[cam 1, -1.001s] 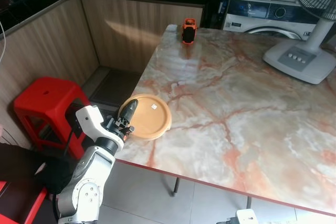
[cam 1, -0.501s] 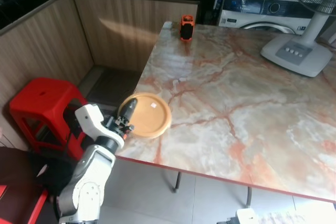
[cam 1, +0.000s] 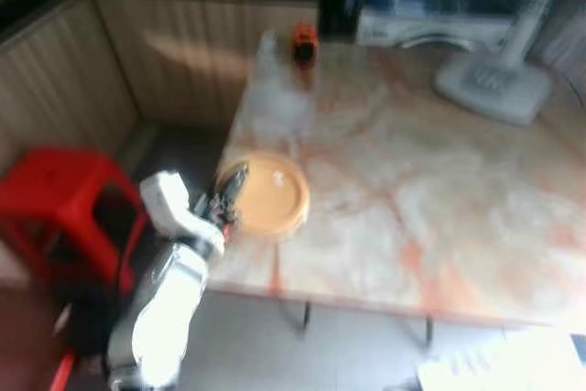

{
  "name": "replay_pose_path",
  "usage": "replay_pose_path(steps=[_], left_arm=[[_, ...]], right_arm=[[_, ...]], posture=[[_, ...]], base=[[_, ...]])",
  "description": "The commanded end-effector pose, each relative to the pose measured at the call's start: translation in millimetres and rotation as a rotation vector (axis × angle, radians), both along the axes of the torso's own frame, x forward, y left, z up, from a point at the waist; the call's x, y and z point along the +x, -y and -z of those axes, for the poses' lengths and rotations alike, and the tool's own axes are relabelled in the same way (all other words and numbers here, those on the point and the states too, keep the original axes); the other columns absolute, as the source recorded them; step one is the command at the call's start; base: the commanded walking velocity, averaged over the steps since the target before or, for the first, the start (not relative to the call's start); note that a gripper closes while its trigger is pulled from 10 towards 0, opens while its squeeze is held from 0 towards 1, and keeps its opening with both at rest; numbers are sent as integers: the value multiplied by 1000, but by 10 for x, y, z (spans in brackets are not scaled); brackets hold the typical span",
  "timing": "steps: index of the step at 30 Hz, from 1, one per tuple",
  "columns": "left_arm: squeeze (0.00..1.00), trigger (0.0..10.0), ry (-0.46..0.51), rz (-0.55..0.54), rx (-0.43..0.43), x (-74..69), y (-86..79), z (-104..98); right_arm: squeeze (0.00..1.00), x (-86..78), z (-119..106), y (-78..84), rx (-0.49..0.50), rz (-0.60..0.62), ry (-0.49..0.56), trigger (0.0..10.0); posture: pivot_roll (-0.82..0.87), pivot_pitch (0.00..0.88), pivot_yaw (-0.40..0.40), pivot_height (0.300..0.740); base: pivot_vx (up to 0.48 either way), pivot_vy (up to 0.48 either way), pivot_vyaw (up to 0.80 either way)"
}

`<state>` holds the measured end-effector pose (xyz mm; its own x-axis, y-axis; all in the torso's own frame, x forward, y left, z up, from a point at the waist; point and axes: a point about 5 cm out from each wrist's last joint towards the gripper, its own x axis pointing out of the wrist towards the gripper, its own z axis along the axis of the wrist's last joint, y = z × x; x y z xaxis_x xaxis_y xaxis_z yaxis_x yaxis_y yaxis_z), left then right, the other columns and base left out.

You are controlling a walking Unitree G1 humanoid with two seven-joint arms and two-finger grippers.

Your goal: Restocking fridge

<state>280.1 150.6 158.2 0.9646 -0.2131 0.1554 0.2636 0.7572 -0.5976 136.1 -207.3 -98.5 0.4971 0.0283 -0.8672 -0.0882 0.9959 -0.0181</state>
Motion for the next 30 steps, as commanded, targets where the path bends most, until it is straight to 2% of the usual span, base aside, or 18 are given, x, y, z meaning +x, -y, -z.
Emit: replay_pose_path(steps=[1, 12, 30], left_arm=[[0, 10000, 10, 0, -1, -10, 10, -23], [0, 10000, 9, 5, -7, -10, 17, -26], [0, 10000, 7, 3, -10, -9, 21, -14]], right_arm=[[0, -22, 0, 44, -6, 11, -3, 10000], [0, -19, -1, 44, -4, 10, -5, 10000], [0, -31, 2, 49, -9, 3, -10, 10000]], posture=[[30, 53, -4, 740], [30, 53, -4, 740], [25, 47, -4, 740]], base=[[0, 0, 0], [0, 0, 0], [0, 278, 0]])
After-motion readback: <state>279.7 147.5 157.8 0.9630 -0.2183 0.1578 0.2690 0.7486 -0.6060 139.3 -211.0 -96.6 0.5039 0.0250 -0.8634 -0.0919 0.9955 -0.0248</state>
